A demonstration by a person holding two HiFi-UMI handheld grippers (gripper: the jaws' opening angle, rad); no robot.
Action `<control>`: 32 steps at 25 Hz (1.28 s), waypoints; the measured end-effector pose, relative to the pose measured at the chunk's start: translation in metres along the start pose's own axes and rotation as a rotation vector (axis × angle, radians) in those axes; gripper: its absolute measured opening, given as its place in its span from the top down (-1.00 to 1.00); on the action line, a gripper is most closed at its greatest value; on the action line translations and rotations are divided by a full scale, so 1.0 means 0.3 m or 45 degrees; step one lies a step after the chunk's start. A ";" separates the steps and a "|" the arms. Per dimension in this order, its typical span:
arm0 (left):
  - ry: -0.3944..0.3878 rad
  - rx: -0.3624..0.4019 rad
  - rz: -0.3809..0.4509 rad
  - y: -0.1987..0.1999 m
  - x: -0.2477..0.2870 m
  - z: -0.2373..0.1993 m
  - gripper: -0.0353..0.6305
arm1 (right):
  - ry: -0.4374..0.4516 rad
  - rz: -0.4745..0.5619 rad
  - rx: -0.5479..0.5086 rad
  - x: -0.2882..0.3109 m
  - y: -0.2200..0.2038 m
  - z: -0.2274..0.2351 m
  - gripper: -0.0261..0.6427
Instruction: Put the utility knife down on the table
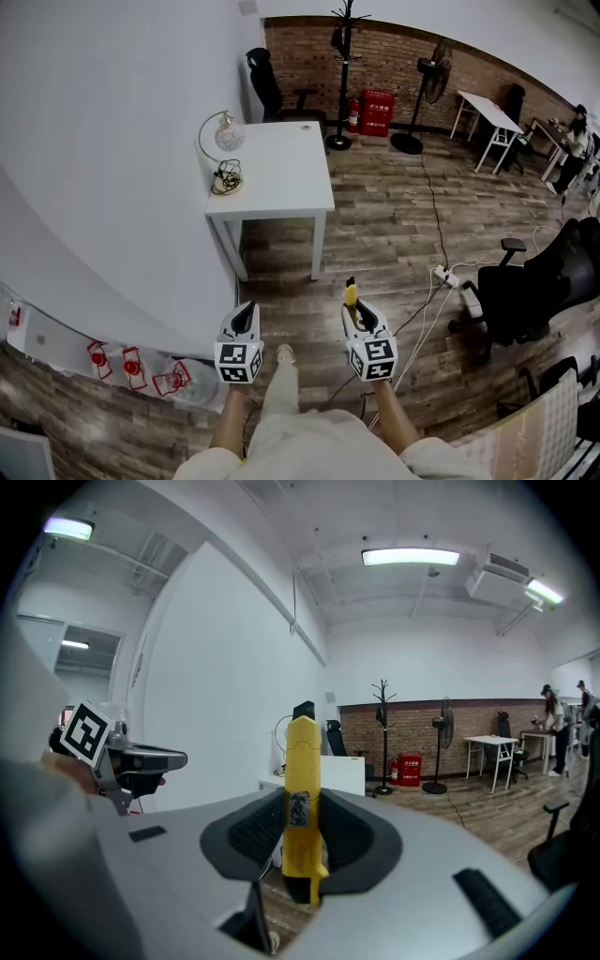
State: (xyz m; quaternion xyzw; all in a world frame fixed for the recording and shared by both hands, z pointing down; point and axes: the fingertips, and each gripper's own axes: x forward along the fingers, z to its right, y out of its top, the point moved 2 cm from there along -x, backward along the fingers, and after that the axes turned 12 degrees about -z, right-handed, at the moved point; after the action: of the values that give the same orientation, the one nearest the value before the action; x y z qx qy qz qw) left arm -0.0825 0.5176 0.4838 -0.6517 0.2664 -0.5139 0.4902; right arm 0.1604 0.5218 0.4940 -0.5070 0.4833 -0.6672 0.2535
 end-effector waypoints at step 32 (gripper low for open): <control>-0.152 -0.001 0.020 0.515 1.130 -0.697 0.88 | -0.114 -0.046 -0.017 1.145 0.602 0.292 0.60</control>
State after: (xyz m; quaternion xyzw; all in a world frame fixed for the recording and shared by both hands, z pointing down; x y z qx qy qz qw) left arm -0.1412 0.0944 0.4796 -0.6792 0.2419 -0.4703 0.5089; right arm 0.0910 0.1303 0.4811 -0.5467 0.4666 -0.6451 0.2595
